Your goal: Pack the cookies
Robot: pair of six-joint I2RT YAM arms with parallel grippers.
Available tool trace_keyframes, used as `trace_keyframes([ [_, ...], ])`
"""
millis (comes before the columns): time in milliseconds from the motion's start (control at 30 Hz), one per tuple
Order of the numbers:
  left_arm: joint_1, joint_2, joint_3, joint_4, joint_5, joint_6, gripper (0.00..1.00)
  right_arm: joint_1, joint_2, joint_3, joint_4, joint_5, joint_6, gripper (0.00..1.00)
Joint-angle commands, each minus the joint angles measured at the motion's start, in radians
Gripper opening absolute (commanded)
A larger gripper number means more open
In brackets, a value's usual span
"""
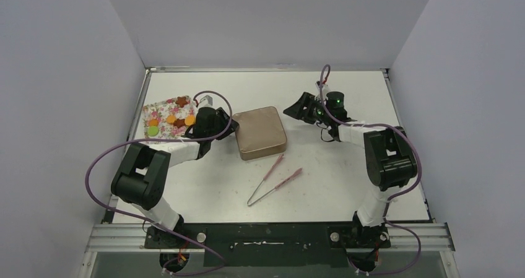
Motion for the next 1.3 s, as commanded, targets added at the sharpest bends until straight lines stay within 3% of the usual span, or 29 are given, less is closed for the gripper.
trace_keyframes([
  [0,0.001,-0.053,-0.025,0.043,0.046,-0.012,0.42,0.015,-0.113,-0.136,0.054,-0.038,-0.001,0.66],
  [367,-0.024,-0.036,-0.044,0.045,0.061,-0.002,0.42,0.068,-0.163,-0.302,0.109,-0.043,-0.008,0.65],
  [533,-0.031,-0.037,-0.053,0.036,0.047,0.002,0.42,0.085,-0.091,-0.334,0.207,-0.061,0.064,0.6],
  [767,-0.042,-0.03,-0.066,0.04,0.044,0.002,0.42,0.087,-0.02,-0.352,0.189,-0.05,0.056,0.49],
  [967,-0.075,-0.009,-0.078,0.059,0.052,-0.02,0.42,0.063,0.014,-0.336,0.163,-0.029,0.04,0.42],
  [1267,-0.217,-0.03,-0.139,0.202,0.062,-0.076,0.38,0.007,0.007,-0.166,0.037,0.037,-0.042,0.47],
])
